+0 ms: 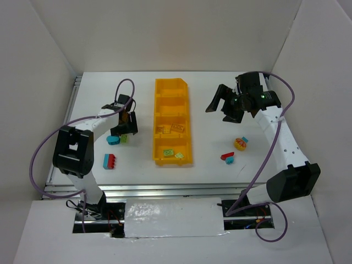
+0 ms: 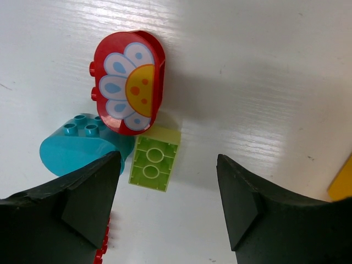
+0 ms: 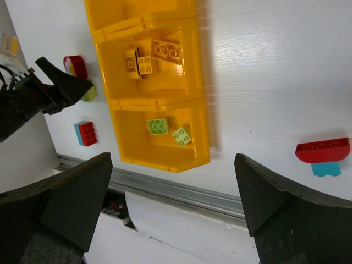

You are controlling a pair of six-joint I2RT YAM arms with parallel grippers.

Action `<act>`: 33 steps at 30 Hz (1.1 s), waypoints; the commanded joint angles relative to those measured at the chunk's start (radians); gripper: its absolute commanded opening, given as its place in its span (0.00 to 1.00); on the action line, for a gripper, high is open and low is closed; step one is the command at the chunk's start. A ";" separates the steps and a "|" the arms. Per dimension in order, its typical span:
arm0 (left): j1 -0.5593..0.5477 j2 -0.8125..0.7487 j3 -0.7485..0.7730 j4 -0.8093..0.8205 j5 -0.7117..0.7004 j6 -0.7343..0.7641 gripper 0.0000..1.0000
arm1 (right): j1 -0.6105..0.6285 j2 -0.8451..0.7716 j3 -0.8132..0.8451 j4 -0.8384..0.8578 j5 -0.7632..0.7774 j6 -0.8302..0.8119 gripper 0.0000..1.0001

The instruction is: Sort the legos into containers by color

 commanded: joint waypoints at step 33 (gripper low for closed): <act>0.000 0.022 -0.021 -0.007 0.081 0.011 0.22 | 0.000 0.065 0.100 0.002 -0.036 -0.003 0.99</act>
